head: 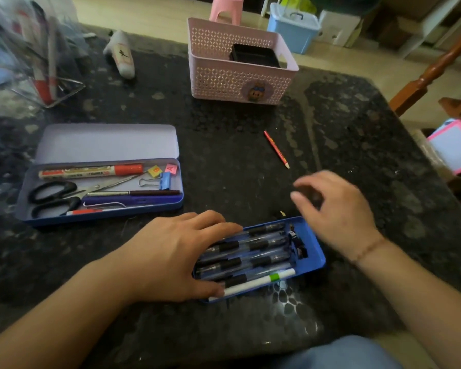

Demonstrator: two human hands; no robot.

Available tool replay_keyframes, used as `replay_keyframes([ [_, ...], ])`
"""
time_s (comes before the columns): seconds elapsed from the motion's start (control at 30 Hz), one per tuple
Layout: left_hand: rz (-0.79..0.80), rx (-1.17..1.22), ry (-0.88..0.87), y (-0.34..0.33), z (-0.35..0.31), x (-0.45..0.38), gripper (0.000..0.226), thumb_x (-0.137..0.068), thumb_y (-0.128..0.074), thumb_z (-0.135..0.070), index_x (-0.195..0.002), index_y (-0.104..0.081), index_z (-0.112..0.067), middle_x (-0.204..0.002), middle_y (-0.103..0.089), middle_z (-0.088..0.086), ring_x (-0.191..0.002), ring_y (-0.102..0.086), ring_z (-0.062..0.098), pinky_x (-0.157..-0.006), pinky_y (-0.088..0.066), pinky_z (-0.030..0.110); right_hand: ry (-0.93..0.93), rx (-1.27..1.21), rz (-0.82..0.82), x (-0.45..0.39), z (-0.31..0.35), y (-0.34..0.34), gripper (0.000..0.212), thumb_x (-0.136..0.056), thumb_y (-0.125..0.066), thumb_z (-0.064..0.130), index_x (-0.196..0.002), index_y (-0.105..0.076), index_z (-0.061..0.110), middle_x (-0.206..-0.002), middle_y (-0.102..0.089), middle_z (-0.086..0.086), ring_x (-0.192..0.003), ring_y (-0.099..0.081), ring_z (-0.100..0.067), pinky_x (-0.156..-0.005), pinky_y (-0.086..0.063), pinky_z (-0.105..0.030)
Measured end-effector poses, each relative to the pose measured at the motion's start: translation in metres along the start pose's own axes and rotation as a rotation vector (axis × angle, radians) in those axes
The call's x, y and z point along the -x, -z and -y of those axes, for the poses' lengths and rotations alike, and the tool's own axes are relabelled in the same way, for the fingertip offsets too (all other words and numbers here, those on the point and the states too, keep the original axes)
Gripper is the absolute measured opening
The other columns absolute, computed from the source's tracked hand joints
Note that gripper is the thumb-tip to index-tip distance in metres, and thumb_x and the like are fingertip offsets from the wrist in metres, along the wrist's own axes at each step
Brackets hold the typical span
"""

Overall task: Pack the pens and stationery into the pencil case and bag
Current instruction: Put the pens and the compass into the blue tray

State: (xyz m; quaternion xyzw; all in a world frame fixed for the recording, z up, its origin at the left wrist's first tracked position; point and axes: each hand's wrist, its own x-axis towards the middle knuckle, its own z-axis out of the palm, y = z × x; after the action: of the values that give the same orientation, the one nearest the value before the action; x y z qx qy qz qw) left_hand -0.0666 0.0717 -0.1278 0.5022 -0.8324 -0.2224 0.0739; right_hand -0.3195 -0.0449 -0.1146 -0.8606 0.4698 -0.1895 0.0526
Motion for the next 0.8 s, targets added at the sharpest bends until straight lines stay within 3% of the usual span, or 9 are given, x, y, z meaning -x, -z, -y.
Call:
replay_keyframes([
  [0.17, 0.013, 0.02, 0.014, 0.002, 0.002, 0.001, 0.083, -0.073, -0.046, -0.081, -0.142, -0.009, -0.052, -0.139, -0.027, -0.031, -0.117, -0.043, -0.005, -0.091, -0.046, 0.022, -0.389, 0.086, 0.103, -0.089, -0.027, -0.047, 0.037, -0.081, -0.063, 0.051, -0.104, -0.067, 0.022, -0.094, -0.066, 0.0, -0.088, -0.062, -0.021, -0.079, -0.051, -0.032],
  [0.3, -0.002, -0.022, 0.064, 0.007, 0.003, 0.004, 0.082, -0.073, -0.043, -0.083, -0.143, -0.014, -0.05, -0.137, -0.028, -0.028, -0.11, -0.047, -0.005, -0.084, -0.048, 0.021, -0.458, 0.192, 0.093, -0.106, -0.025, -0.064, 0.017, -0.088, -0.06, 0.04, -0.095, -0.066, 0.025, -0.094, -0.067, 0.0, -0.087, -0.061, -0.021, -0.069, -0.049, -0.032],
  [0.37, -0.109, -0.121, 0.097, 0.008, 0.002, 0.005, 0.072, -0.077, -0.04, -0.08, -0.139, -0.025, -0.048, -0.131, -0.034, -0.023, -0.103, -0.05, -0.001, -0.071, -0.046, 0.021, -0.357, 0.148, 0.022, -0.089, -0.021, -0.051, 0.015, -0.091, -0.057, 0.035, -0.095, -0.066, 0.024, -0.095, -0.066, -0.001, -0.089, -0.06, -0.022, -0.069, -0.047, -0.033],
  [0.43, -0.315, -0.159, 0.159, 0.013, 0.005, 0.006, 0.053, -0.083, -0.045, -0.065, -0.13, -0.043, -0.041, -0.121, -0.045, -0.016, -0.093, -0.054, 0.003, -0.062, -0.043, 0.02, -0.062, -0.005, -0.038, -0.055, -0.012, -0.03, 0.016, -0.091, -0.056, 0.031, -0.096, -0.066, 0.02, -0.094, -0.063, 0.0, -0.09, -0.058, -0.02, -0.075, -0.049, -0.039],
  [0.5, -0.548, -0.099, 0.25, 0.024, 0.014, 0.011, 0.04, -0.085, -0.054, -0.051, -0.12, -0.054, -0.033, -0.115, -0.051, -0.009, -0.089, -0.055, 0.008, -0.062, -0.046, 0.023, 0.252, -0.076, 0.056, -0.009, 0.007, -0.007, 0.015, -0.091, -0.057, 0.028, -0.095, -0.067, 0.017, -0.093, -0.063, 0.002, -0.088, -0.057, -0.017, -0.077, -0.048, -0.038],
  [0.57, -0.681, -0.086, 0.32, 0.034, 0.028, 0.019, 0.04, -0.083, -0.059, -0.048, -0.116, -0.058, -0.027, -0.115, -0.054, -0.003, -0.094, -0.055, 0.016, -0.072, -0.048, 0.031, 0.425, -0.027, 0.152, 0.034, 0.021, 0.004, 0.015, -0.09, -0.061, 0.029, -0.093, -0.07, 0.017, -0.092, -0.065, 0.003, -0.084, -0.058, -0.017, -0.072, -0.049, -0.036],
  [0.67, -0.507, -0.158, 0.412, 0.042, 0.048, 0.032, 0.075, -0.069, -0.051, -0.073, -0.132, -0.047, -0.032, -0.13, -0.047, -0.002, -0.12, -0.041, 0.024, -0.099, -0.037, 0.044, 0.493, 0.025, 0.2, 0.066, 0.025, 0.005, 0.013, -0.088, -0.063, 0.031, -0.09, -0.071, 0.021, -0.091, -0.066, 0.005, -0.079, -0.06, -0.02, -0.063, -0.049, -0.037],
  [0.73, -0.32, -0.179, 0.446, 0.045, 0.057, 0.039, 0.098, -0.058, -0.044, -0.088, -0.143, -0.027, -0.041, -0.145, -0.033, -0.008, -0.136, -0.024, 0.025, -0.112, -0.017, 0.054, 0.507, 0.055, 0.219, 0.071, 0.024, 0.003, 0.013, -0.088, -0.061, 0.033, -0.09, -0.071, 0.024, -0.09, -0.066, 0.006, -0.079, -0.06, -0.019, -0.062, -0.049, -0.034],
  [0.8, -0.207, -0.171, 0.496, 0.049, 0.065, 0.043, 0.112, -0.051, -0.044, -0.095, -0.145, -0.007, -0.047, -0.154, -0.017, -0.011, -0.144, -0.007, 0.022, -0.115, 0.003, 0.058, 0.491, 0.062, 0.25, 0.071, 0.025, 0.001, 0.015, -0.088, -0.06, 0.035, -0.091, -0.07, 0.025, -0.09, -0.065, 0.008, -0.08, -0.059, -0.016, -0.062, -0.049, -0.033],
])
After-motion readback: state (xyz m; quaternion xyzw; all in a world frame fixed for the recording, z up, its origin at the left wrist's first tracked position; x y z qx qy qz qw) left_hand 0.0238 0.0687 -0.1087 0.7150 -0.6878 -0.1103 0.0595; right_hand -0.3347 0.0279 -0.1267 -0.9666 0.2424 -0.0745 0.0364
